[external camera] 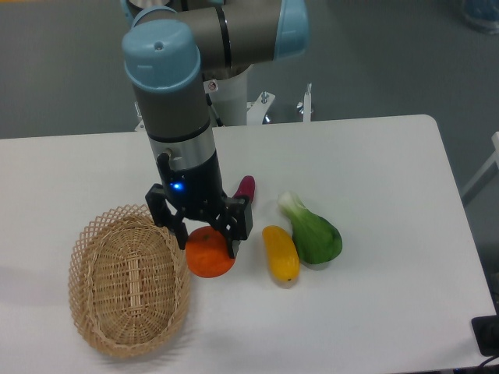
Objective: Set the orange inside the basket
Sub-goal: 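Close the gripper on the orange and lift it off the table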
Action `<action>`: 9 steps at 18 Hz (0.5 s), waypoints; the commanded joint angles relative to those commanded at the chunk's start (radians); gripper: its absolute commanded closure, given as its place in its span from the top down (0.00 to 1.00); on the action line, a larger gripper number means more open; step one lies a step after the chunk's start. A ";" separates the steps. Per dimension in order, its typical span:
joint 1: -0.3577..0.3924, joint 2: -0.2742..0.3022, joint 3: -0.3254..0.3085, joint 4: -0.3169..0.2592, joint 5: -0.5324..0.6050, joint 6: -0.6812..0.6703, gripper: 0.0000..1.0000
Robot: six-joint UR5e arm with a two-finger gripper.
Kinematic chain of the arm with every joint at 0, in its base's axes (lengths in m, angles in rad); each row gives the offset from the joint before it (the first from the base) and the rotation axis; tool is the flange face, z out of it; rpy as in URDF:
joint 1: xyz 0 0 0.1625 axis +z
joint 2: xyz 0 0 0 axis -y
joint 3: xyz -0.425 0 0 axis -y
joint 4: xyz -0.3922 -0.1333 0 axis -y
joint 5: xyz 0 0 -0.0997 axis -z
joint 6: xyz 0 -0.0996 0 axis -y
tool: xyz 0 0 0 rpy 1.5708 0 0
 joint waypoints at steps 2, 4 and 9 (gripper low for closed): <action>0.000 0.000 -0.005 0.015 0.002 -0.002 0.82; 0.000 0.002 -0.008 0.015 0.000 0.000 0.82; -0.002 0.003 -0.012 0.015 -0.003 -0.002 0.82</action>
